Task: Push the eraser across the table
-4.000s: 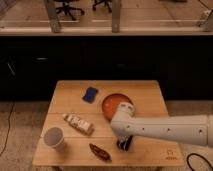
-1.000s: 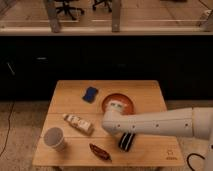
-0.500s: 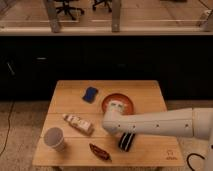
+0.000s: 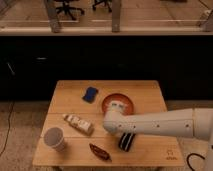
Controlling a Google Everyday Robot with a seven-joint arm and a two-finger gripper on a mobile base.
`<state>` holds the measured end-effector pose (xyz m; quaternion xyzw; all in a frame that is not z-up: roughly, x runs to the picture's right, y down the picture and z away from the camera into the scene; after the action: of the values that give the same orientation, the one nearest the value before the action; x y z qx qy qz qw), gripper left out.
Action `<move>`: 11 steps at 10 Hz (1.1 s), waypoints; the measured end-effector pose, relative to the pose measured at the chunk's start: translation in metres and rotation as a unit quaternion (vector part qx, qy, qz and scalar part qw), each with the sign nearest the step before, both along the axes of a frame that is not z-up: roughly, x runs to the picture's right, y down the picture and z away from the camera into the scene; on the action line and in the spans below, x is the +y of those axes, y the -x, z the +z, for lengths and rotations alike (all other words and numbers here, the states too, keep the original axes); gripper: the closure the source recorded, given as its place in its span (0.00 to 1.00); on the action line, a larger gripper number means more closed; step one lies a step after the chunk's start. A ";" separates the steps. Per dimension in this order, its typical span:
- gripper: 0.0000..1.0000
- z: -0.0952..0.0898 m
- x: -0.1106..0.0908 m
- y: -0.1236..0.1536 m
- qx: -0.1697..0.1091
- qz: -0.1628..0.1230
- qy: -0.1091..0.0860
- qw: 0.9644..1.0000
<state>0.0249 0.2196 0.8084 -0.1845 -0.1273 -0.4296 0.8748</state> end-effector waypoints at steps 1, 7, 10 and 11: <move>0.98 0.000 0.000 0.000 0.000 -0.001 0.000 1.000; 0.98 0.001 0.001 -0.006 0.013 0.017 -0.001 1.000; 0.98 0.002 0.002 -0.009 0.018 0.023 0.001 1.000; 0.98 0.003 0.003 -0.010 0.018 0.030 0.006 0.999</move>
<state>0.0352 0.2223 0.8114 -0.1934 -0.1191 -0.3994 0.8882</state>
